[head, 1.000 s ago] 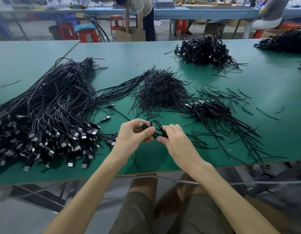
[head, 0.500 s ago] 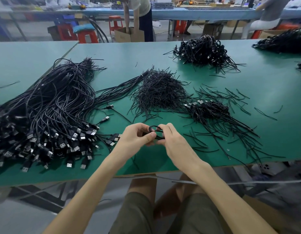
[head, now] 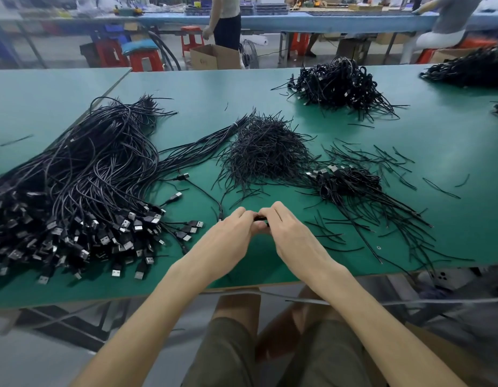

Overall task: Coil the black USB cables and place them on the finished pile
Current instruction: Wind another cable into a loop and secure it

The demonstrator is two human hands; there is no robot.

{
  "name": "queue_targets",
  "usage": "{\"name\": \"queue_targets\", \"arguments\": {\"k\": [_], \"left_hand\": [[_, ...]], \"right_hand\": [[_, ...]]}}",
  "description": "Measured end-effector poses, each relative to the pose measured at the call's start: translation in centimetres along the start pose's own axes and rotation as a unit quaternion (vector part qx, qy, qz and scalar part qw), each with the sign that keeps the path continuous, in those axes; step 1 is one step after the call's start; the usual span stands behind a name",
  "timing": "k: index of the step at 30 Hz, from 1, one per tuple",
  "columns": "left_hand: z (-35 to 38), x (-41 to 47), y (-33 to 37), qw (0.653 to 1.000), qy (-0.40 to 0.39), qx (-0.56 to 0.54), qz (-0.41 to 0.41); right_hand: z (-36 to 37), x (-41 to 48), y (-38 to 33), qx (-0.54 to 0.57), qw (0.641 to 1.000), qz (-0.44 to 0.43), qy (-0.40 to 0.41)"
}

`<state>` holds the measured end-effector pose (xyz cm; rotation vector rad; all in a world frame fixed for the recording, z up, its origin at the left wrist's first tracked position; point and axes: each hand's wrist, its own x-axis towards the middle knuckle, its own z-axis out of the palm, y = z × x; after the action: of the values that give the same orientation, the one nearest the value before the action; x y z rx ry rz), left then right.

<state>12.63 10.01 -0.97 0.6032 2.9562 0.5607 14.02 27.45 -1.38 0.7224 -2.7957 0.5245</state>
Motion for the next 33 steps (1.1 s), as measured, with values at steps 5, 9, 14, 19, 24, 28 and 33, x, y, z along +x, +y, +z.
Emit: {"name": "queue_targets", "arguments": {"k": [5,9,14,19,24,28,33], "left_hand": [[-0.2,0.1,0.4,0.996,0.06,0.065,0.001],[-0.2,0.2,0.3,0.993,0.057,0.106,-0.021],[-0.2,0.3,0.6,0.997,-0.001,0.073,-0.001],[-0.3,0.5,0.4,0.997,0.019,0.072,0.006],[-0.3,0.2,0.3,0.996,0.028,0.079,0.011],[-1.2,0.5,0.5,0.998,-0.06,0.016,0.006],[-1.3,0.2,-0.3,0.992,-0.089,-0.088,0.008]], "right_hand": [[0.1,0.0,-0.3,0.006,1.0,-0.012,0.004],[0.2,0.3,-0.5,-0.04,0.999,-0.002,0.005],[-0.1,0.7,-0.5,-0.114,0.993,0.018,-0.026],[-0.5,1.2,-0.8,-0.142,0.99,-0.002,-0.023],[-0.7,1.3,-0.6,-0.147,0.989,-0.016,-0.025],[-0.6,0.7,-0.2,-0.129,0.991,-0.026,-0.017],[-0.4,0.8,-0.2,-0.113,0.989,-0.073,0.059]]}}
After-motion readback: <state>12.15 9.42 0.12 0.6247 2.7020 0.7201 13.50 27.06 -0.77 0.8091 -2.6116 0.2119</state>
